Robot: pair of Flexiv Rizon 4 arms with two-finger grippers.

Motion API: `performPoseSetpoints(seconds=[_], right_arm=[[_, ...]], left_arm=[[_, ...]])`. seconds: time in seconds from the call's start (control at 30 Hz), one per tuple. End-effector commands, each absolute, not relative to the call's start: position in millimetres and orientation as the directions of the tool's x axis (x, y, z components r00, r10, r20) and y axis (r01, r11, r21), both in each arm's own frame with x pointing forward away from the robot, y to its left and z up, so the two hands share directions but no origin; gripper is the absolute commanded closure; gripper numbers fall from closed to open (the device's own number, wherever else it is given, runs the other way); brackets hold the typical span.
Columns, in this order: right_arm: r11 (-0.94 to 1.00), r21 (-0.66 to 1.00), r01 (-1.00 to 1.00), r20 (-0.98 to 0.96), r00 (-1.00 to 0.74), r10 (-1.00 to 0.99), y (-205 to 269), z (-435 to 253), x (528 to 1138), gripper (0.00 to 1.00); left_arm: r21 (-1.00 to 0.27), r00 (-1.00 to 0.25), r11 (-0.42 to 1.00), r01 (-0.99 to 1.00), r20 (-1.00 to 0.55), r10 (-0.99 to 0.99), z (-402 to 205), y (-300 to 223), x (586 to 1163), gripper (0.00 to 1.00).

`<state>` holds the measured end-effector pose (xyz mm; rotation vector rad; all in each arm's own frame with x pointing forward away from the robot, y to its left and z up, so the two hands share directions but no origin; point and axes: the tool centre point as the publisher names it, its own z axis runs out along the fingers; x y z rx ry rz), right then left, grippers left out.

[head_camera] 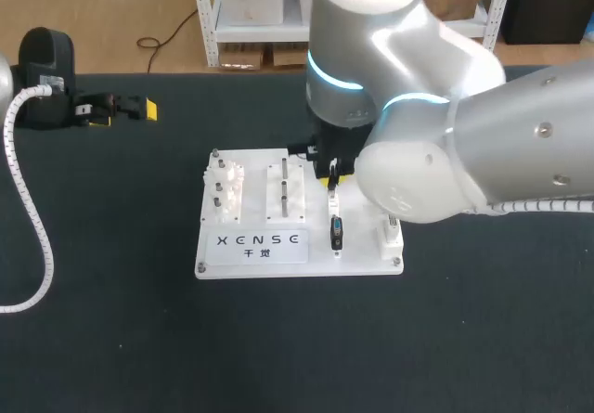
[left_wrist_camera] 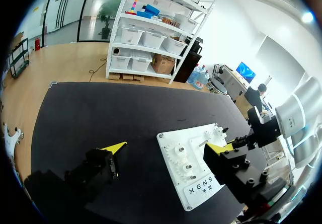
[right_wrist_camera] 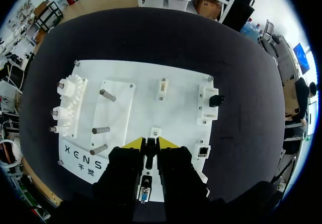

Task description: Insert the USB connector, Ethernet cable, and multi-pin plug into their matching sockets one by one.

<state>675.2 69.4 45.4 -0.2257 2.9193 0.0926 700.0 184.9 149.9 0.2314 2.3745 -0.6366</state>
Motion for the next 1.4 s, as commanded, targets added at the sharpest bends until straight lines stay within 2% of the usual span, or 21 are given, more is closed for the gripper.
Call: performPoseSetpoints(seconds=[0.03, 0.53, 1.4], right_arm=[[0.985, 0.068, -0.156, -0.255, -0.958, -0.134, 52.1, 62.7, 664.9, 1.0], [0.996, 0.008, -0.088, -0.24, -0.967, -0.084, -5.1, 56.1, 667.2, 1.0], [0.997, -0.021, -0.074, -0.2, -0.977, -0.077, -6.8, 34.0, 665.2, 1.0]], left_arm=[[-0.384, -0.767, 0.866, 0.321, -0.642, 0.0, 149.9, 184.9, 700.0, 0.0], [-0.384, -0.767, 0.866, 0.321, -0.642, 0.0, 149.9, 184.9, 700.0, 0.0], [-0.384, -0.767, 0.866, 0.321, -0.642, 0.0, 149.9, 184.9, 700.0, 0.0]])
